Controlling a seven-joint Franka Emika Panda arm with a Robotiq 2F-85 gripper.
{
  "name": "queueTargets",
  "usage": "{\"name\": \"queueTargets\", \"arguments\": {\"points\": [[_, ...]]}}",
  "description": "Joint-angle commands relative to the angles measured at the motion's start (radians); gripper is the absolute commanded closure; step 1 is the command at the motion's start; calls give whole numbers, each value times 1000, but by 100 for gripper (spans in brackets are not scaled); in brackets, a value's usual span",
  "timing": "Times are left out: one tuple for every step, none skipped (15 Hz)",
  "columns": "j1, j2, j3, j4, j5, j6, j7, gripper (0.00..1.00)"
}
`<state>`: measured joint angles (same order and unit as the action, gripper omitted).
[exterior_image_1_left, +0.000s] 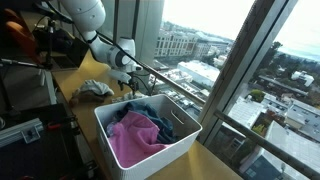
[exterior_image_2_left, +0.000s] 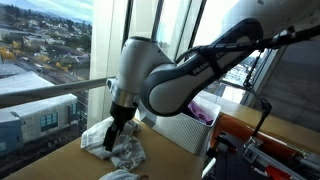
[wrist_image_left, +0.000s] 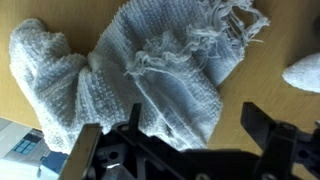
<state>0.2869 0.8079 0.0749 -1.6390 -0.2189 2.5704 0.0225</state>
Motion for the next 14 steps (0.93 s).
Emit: {"name": "queueTargets", "arguments": {"points": [[-9,88,-15,77,-14,-25,-65,0],[-14,106,-14,92,-4,-39,-70,8],[-19,119,-10,108,8,-54,-68,26],[-23,126,-5,121,18,-70,-62,34],[-29,128,-1,127,27,-84,-60,42],[-35,112,7,124,43,-105,-55,49],[-41,98,11,121,55,-124,-52,58],[-49,77,14,109,69,-143,-49,64],[-54,62,14,101,80,-156,-45,73],[-62,35,13,81,94,-167,-42,80],[-70,10,12,67,106,-178,-39,86],[-85,-16,16,58,122,-194,-43,95],[-103,-47,20,49,143,-211,-44,99],[-119,-74,24,43,163,-225,-46,100]]}}
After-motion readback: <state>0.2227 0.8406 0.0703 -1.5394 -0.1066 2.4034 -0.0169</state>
